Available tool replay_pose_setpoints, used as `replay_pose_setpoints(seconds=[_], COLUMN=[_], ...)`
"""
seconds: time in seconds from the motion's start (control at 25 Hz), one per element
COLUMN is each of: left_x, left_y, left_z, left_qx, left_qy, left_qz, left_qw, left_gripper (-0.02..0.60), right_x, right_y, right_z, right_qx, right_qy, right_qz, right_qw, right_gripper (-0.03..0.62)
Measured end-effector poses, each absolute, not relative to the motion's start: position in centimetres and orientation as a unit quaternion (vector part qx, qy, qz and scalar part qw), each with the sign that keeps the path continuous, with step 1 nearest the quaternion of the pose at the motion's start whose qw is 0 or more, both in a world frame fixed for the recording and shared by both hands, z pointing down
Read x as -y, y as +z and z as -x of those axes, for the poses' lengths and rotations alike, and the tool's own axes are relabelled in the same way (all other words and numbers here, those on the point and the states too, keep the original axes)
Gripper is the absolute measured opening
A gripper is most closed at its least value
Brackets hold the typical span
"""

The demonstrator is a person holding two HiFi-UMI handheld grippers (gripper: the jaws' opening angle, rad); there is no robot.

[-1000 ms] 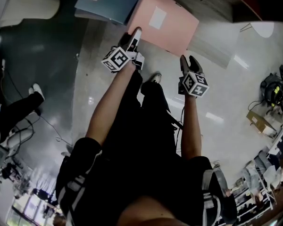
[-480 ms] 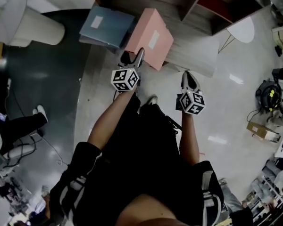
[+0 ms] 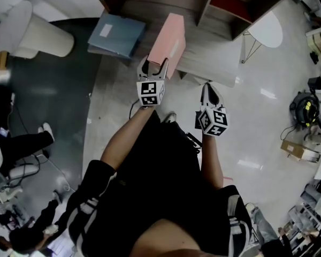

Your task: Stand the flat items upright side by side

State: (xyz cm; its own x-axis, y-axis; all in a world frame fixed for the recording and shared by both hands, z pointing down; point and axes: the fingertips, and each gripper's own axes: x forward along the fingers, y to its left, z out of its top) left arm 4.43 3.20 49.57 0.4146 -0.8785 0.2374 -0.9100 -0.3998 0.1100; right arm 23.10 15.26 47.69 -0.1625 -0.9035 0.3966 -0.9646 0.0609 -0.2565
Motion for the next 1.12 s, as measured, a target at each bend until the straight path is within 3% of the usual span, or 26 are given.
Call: replay_pose_setpoints(seconds=[1.12], left_x=[9.7], left_y=[46.4], left_z=[-14.5], left_qx=[0.482], left_qy=[0.107], left_qz=[-0.867], left_qw=[0.064], left_gripper=[0.296], right_x=[-3.8], right_y=[45.0], right_z=[-29.0], right_qx=[0.674], right_qy=[0.226], right_qz=[-0.699], right_qw=[0.072], right_gripper=[0.025])
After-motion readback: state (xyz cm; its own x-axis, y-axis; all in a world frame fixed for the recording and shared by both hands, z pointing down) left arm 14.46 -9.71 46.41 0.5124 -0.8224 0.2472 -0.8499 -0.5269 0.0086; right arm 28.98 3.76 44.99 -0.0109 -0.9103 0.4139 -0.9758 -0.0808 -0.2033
